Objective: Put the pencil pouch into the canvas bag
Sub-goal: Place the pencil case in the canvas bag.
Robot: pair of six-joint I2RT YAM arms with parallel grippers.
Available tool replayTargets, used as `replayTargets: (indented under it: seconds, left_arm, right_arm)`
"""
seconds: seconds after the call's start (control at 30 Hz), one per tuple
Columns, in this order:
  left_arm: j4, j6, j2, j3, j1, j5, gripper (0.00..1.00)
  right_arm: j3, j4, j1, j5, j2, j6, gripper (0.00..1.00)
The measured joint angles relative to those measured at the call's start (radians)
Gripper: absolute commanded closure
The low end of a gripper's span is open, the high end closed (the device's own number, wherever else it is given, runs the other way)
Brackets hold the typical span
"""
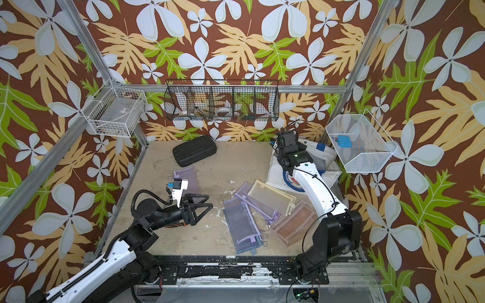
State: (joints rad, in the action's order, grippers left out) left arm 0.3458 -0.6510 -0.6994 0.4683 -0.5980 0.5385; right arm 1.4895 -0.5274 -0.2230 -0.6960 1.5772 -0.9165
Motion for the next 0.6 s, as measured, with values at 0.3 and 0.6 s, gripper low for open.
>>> replayTargets:
  seconds: [0.3, 0.6]
  left_arm:
    - [-0.066, 0.032, -0.008, 0.023, -0.014, -0.045, 0.06]
    - [-0.083, 0.032, -0.011, 0.023, -0.015, -0.067, 0.06]
  right_arm:
    - [-0.072, 0.003, 0.067, 0.072, -0.024, -0.001, 1.00]
    - [-0.083, 0.007, 0.070, 0.120, -0.048, 0.001, 0.40]
